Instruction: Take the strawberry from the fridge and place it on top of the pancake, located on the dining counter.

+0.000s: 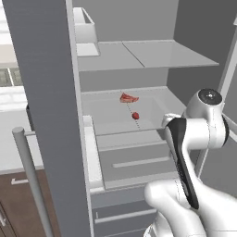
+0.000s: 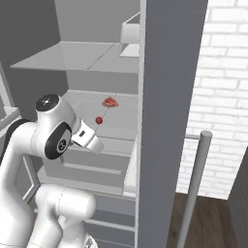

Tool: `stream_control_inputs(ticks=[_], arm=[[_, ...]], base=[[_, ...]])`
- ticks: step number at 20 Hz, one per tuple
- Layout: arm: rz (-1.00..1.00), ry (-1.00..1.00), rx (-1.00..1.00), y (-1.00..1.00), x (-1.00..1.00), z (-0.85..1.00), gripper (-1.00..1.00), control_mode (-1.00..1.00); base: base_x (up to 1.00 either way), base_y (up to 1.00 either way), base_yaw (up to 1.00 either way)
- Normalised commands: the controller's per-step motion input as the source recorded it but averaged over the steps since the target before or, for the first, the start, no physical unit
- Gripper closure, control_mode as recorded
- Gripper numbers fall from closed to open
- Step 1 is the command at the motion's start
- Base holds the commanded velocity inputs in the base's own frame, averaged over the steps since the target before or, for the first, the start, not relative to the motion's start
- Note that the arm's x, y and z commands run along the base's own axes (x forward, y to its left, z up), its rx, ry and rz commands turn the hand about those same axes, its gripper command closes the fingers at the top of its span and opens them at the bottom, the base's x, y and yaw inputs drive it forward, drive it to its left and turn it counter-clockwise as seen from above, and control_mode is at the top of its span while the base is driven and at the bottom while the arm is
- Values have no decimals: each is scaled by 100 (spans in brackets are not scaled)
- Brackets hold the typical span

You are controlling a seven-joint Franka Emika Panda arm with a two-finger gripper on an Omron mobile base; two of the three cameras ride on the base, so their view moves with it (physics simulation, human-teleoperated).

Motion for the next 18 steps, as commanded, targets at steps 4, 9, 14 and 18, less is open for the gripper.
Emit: stream_control_inputs(ticks=[4, 9, 14, 18], arm=[[0, 0, 0, 0, 0, 0, -100, 100], [10, 0, 0, 0, 32, 0, -100, -100], [20, -1, 0, 9, 68, 0, -100, -100], [22, 0, 0, 34, 61, 0, -100, -100]], base=[[52, 9, 2], [19, 0, 5], [0, 0, 0], [0, 0, 0]])
